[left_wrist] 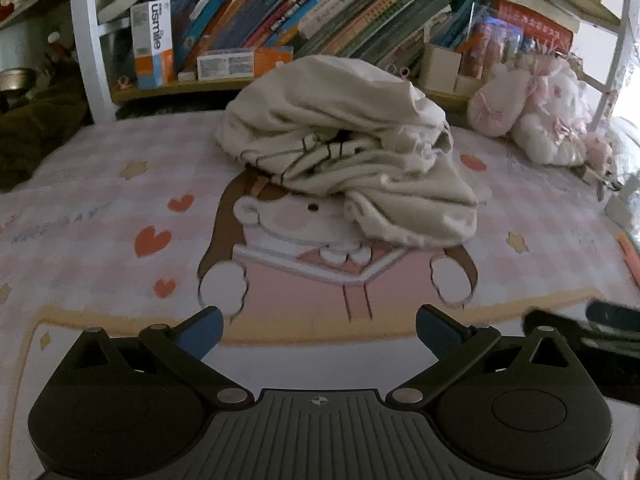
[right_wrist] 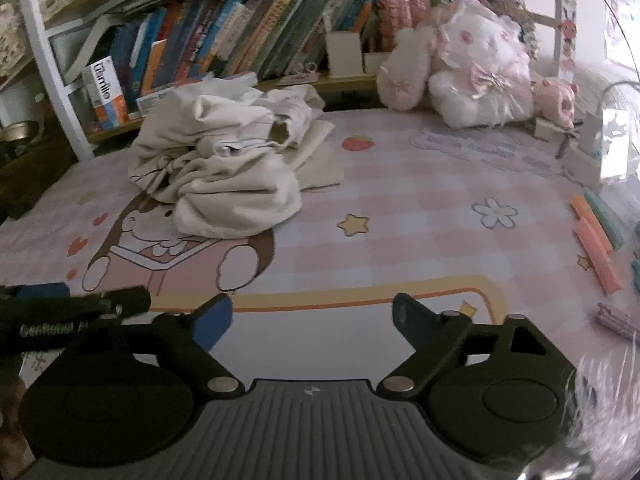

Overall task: Fold clothes
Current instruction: 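Grasp the cream T-shirt with the left gripper while the right gripper grasps it too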

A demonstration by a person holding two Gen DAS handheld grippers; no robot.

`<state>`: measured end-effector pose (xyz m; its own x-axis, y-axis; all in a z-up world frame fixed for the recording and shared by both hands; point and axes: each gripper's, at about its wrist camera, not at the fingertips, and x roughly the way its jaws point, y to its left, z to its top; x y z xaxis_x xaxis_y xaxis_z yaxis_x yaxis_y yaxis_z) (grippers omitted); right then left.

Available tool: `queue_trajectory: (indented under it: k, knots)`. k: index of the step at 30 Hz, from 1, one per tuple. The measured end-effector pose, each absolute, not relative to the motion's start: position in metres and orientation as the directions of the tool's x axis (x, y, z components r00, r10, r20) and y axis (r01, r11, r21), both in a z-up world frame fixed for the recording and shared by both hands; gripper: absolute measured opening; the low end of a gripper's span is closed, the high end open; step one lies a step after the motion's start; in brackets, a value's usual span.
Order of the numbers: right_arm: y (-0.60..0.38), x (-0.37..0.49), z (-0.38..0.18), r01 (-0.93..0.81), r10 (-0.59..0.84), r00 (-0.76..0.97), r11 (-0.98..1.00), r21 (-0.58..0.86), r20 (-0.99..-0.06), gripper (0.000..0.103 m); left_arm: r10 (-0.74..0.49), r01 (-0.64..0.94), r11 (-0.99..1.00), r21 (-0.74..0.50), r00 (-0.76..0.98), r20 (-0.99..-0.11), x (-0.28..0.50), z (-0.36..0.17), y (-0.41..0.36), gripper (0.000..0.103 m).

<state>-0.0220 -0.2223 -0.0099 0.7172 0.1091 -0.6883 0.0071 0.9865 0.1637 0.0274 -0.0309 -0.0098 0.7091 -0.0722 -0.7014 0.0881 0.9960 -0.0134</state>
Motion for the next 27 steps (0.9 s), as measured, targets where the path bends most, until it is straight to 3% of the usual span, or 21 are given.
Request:
queue_trajectory:
  k: [6,10,17,19,20,21,22,23,24,27]
  knots:
    - [-0.25,-0.019,-0.012,0.07,0.082,0.705,0.98,0.185,-0.704,0.053,-0.074,0.119,0.993,0.019,0.725,-0.684,0.054,-0.014,-0.056,0.103]
    - [-0.264,-0.022,-0.011,0.077,0.064,0.71,0.983,0.167,-0.701,0.025,-0.055,0.131,0.989,0.065,0.747,-0.663,0.082,-0.019,-0.078,0.103]
    - [-0.282,-0.023,-0.007,-0.019,0.164,0.66,0.979,0.201,-0.733,0.021,-0.046,0.093,0.995,0.035,0.746,-0.665,0.128,-0.032,-0.085,0.103]
    - [-0.282,-0.026,-0.006,-0.059,0.195,0.655,0.976,0.208,-0.73,0.02,-0.073,0.097,0.995,-0.001,0.746,-0.662,0.13,-0.034,-0.083,0.095]
    - [-0.282,-0.027,-0.004,-0.079,0.207,0.655,0.975,0.206,-0.727,0.02,-0.086,0.097,0.995,-0.021,0.743,-0.663,0.129,-0.034,-0.081,0.086]
    - [-0.281,-0.029,-0.003,-0.099,0.217,0.656,0.974,0.203,-0.723,0.02,-0.096,0.097,0.995,-0.036,0.743,-0.662,0.126,-0.032,-0.079,0.067]
    - [-0.279,-0.029,-0.003,-0.111,0.224,0.651,0.973,0.201,-0.725,0.02,-0.106,0.096,0.994,-0.051,0.744,-0.66,0.123,-0.031,-0.077,0.058]
    - [-0.278,-0.029,-0.003,-0.12,0.229,0.645,0.972,0.2,-0.729,0.02,-0.118,0.101,0.993,-0.064,0.741,-0.661,0.118,-0.029,-0.074,0.035]
    - [-0.277,-0.029,-0.004,-0.13,0.235,0.64,0.972,0.198,-0.732,0.02,-0.133,0.11,0.991,-0.077,0.736,-0.664,0.113,-0.026,-0.071,0.019]
    - [-0.274,-0.025,-0.004,-0.132,0.243,0.631,0.969,0.207,-0.737,0.022,-0.163,0.121,0.987,-0.11,0.727,-0.666,0.091,-0.018,-0.053,0.017]
